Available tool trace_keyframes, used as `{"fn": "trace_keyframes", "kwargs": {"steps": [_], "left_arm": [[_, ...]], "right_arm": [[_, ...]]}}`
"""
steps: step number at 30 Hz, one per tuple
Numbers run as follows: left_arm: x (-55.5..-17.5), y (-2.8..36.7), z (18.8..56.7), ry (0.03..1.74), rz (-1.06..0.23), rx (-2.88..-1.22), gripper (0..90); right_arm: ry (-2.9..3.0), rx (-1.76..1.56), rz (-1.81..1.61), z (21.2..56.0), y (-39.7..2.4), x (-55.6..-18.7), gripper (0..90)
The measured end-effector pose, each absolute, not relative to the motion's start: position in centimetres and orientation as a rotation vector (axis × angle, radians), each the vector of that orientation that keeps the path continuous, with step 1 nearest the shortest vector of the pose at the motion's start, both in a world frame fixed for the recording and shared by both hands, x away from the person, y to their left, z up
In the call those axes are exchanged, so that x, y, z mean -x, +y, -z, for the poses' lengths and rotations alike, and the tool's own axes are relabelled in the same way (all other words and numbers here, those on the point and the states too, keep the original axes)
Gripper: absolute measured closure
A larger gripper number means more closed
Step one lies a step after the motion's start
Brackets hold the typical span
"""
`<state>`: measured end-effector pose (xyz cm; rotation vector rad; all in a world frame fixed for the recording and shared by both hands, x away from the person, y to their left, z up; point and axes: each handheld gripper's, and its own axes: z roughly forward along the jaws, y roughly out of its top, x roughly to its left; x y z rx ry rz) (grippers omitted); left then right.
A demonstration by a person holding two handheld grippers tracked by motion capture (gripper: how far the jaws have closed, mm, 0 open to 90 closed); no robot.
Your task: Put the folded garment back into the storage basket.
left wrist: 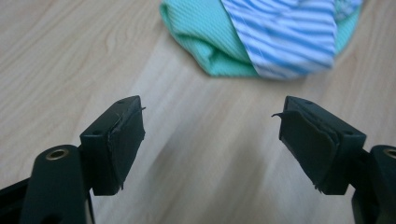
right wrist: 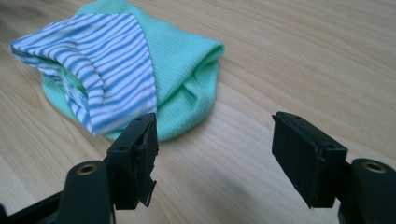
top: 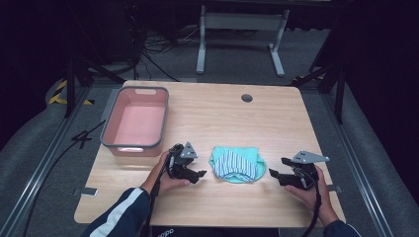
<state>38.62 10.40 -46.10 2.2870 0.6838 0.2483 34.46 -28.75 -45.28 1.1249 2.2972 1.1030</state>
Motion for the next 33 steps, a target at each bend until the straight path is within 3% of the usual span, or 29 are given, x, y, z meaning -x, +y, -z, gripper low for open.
{"fn": "trace_keyframes", "kwargs": {"steps": [13, 17, 26, 33], "left_arm": [[-42.3, 7.5, 47.0, 0.761, -0.216, -2.199, 25.8], [-42.2, 6.7, 48.0, 0.705, -0.205, -2.283, 23.4], [-41.7, 6.2, 48.2, 0.730, -0.252, -2.278, 20.4], [-40.9, 6.1, 47.8, 0.712, -0.234, -2.302, 34.9]], "right_arm": [[2.363, -1.098, -1.056, 45.9, -24.1, -38.2, 39.0], [2.384, -1.121, -1.029, 46.6, -23.5, -38.8, 39.3], [2.392, -1.167, -1.028, 47.8, -23.3, -38.8, 37.7], [2.399, -1.165, -1.016, 47.6, -23.0, -37.9, 45.9]]}}
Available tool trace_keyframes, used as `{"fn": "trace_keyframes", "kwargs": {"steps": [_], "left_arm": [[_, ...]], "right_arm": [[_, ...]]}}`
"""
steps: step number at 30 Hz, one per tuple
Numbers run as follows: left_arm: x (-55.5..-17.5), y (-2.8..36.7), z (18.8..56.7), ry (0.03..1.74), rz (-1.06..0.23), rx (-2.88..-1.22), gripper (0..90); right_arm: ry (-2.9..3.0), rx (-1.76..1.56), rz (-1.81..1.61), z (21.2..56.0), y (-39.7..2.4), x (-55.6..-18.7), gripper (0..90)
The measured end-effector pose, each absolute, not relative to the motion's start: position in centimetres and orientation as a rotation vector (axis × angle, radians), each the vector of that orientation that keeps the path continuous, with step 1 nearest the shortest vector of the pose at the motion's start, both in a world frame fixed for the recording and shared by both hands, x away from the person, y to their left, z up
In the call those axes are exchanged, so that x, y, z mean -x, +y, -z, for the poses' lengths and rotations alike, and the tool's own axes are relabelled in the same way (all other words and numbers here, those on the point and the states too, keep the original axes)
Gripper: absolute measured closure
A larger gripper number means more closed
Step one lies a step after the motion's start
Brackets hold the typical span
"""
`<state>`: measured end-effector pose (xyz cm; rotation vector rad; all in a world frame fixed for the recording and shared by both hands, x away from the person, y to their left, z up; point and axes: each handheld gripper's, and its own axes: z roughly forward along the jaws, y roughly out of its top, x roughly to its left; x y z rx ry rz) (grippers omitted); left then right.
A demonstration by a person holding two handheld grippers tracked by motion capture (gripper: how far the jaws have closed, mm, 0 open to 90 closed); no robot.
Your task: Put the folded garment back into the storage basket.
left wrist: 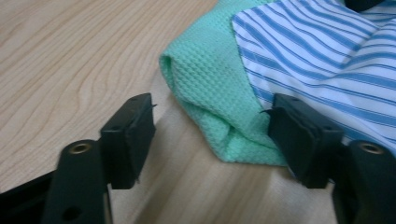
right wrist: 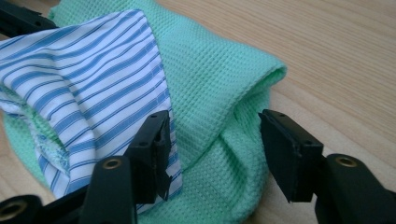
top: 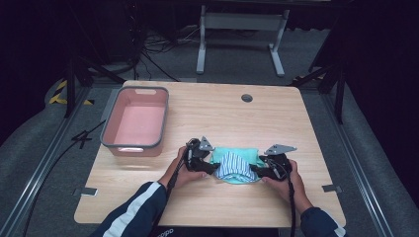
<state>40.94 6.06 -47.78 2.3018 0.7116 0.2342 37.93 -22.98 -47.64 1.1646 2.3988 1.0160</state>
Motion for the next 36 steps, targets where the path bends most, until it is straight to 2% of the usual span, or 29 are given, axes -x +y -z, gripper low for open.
{"fn": "trace_keyframes", "kwargs": {"steps": [2, 4, 5, 6, 9, 10, 12, 13, 16, 21, 36], "left_arm": [[-40.6, 6.0, 47.7, 0.704, -0.220, -2.302, 38.4], [-40.4, 6.0, 47.6, 0.689, -0.212, -2.301, 47.7], [-40.3, 6.0, 47.6, 0.682, -0.205, -2.300, 54.4], [-40.2, 5.9, 47.6, 0.671, -0.203, -2.304, 54.4], [-40.1, 5.9, 47.5, 0.649, -0.180, -2.308, 60.2], [-40.1, 6.0, 47.5, 0.616, -0.157, -2.316, 65.2], [-40.0, 6.0, 47.5, 0.608, -0.145, -2.315, 67.5], [-40.0, 5.9, 47.6, 0.611, -0.133, -2.302, 72.2], [-39.9, 5.9, 47.6, 0.598, -0.113, -2.307, 79.9], [-39.9, 5.9, 47.6, 0.609, -0.087, -2.292, 81.9], [-39.2, 5.4, 45.7, 0.557, -0.143, -2.335, 82.6]], "right_arm": [[2.398, -1.171, -1.014, 47.6, -22.9, -37.8, 47.9], [2.397, -1.172, -1.016, 47.6, -22.8, -37.4, 52.4], [2.405, -1.172, -1.019, 47.5, -22.7, -37.1, 58.5], [2.405, -1.172, -1.019, 47.5, -22.7, -37.1, 58.5], [2.447, -1.146, -1.033, 47.4, -22.6, -36.8, 66.9], [2.454, -1.141, -1.051, 47.4, -22.8, -36.7, 70.2], [2.459, -1.151, -1.061, 47.4, -22.8, -36.7, 71.8], [2.465, -1.151, -1.071, 47.4, -22.9, -36.8, 75.6], [2.464, -1.131, -1.056, 47.4, -22.6, -36.6, 79.5], [2.457, -1.109, -1.035, 47.2, -22.5, -36.4, 81.9], [2.436, -1.078, -1.078, 45.0, -22.7, -36.0, 82.6]]}}
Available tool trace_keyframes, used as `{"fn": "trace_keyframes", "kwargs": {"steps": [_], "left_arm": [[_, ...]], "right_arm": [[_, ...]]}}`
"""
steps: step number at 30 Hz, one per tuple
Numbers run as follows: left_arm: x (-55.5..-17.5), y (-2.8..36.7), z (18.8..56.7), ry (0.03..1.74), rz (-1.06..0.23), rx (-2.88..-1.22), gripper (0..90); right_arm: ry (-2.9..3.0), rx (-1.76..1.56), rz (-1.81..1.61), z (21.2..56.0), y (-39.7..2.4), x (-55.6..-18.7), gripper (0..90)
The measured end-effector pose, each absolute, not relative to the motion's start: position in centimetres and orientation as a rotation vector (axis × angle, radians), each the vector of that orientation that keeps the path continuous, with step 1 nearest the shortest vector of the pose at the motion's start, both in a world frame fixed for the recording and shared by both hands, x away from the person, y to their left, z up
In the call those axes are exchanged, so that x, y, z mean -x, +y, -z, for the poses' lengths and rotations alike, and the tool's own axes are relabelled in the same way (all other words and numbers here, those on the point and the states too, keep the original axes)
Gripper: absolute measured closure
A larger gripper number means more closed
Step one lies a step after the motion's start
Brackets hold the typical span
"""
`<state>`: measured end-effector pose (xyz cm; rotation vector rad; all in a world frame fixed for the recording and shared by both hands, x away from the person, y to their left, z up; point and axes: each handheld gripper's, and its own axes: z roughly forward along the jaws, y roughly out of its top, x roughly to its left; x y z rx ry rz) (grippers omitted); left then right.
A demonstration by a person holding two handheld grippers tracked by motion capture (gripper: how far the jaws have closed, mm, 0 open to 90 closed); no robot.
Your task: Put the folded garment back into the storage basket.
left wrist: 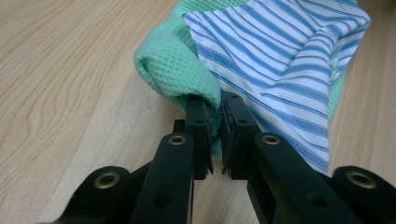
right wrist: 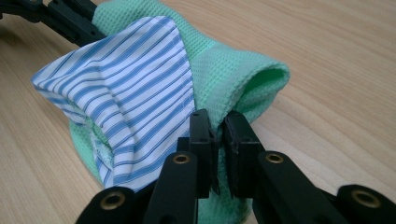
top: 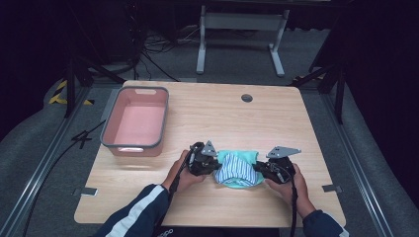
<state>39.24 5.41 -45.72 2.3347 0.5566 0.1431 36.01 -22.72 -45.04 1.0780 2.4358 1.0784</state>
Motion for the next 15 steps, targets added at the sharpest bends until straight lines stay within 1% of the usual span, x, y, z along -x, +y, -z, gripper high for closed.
{"fn": "trace_keyframes", "kwargs": {"steps": [5, 10, 15], "left_arm": [[-39.4, 5.5, 44.8, 0.560, -0.149, -2.315, 82.6], [-39.7, 5.6, 43.7, 0.538, -0.183, -2.350, 82.6], [-40.3, 6.4, 42.6, 0.567, -0.205, -2.354, 82.7]], "right_arm": [[2.428, -1.076, -1.081, 44.5, -22.6, -36.2, 82.6], [2.429, -1.066, -1.070, 43.8, -21.8, -36.5, 82.6], [2.433, -1.049, -1.082, 43.0, -20.7, -37.2, 82.6]]}}
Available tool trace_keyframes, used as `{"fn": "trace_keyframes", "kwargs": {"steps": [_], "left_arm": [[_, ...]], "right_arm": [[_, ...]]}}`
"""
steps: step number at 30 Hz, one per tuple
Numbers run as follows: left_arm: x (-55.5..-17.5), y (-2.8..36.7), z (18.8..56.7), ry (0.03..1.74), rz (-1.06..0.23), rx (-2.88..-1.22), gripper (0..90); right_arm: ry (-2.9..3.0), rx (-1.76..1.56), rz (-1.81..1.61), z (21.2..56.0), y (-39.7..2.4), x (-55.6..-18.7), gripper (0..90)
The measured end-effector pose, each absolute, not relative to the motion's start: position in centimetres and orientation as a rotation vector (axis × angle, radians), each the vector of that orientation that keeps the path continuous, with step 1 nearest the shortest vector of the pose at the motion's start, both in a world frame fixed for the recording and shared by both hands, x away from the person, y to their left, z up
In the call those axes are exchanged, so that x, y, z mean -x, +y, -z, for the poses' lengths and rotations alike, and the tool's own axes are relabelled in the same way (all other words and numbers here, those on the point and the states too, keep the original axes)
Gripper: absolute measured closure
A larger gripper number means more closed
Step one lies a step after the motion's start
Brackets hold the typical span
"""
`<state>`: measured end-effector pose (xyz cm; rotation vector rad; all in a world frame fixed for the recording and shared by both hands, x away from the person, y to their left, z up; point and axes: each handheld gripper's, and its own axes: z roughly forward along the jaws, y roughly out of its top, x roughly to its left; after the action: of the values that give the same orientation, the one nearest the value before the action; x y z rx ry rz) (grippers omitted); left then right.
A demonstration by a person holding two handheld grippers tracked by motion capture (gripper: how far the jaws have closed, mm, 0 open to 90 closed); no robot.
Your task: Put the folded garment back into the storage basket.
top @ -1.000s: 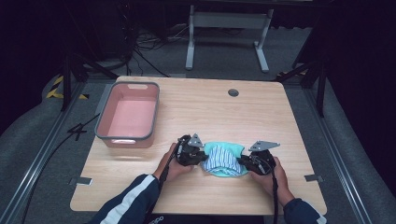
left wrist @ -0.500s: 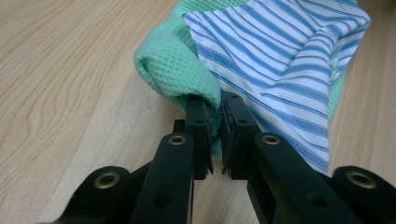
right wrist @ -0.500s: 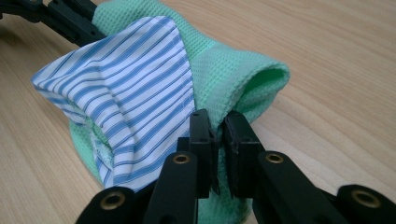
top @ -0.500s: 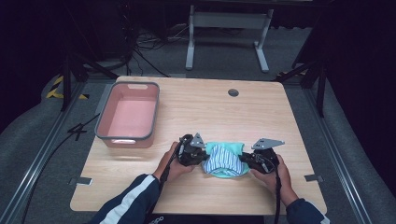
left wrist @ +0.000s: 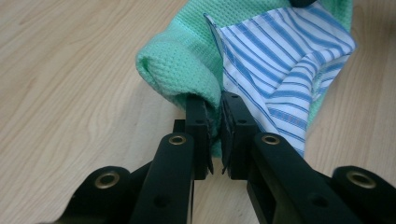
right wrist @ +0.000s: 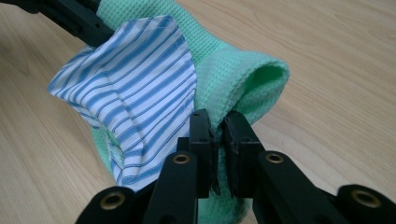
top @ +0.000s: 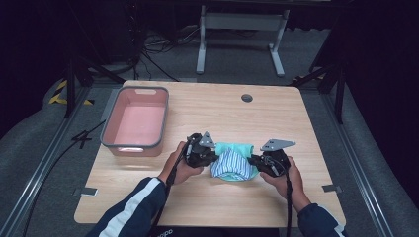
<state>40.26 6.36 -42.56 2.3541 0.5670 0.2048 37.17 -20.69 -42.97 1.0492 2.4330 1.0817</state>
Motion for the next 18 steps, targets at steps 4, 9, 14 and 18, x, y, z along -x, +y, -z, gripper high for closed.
{"fn": "trace_keyframes", "kwargs": {"steps": [4, 9, 14, 18], "left_arm": [[-40.6, 7.1, 41.8, 0.573, -0.224, -2.358, 82.7], [-40.9, 8.1, 40.6, 0.582, -0.252, -2.349, 82.7], [-41.0, 8.8, 39.5, 0.582, -0.291, -2.346, 82.7], [-41.1, 9.4, 38.8, 0.601, -0.319, -2.341, 82.7]], "right_arm": [[2.424, -1.030, -1.088, 42.3, -19.9, -37.5, 82.3], [2.414, -1.003, -1.111, 41.2, -19.1, -38.0, 82.1], [2.402, -0.984, -1.129, 40.2, -18.5, -38.5, 82.1], [2.406, -0.959, -1.124, 39.5, -17.8, -38.9, 82.1]]}}
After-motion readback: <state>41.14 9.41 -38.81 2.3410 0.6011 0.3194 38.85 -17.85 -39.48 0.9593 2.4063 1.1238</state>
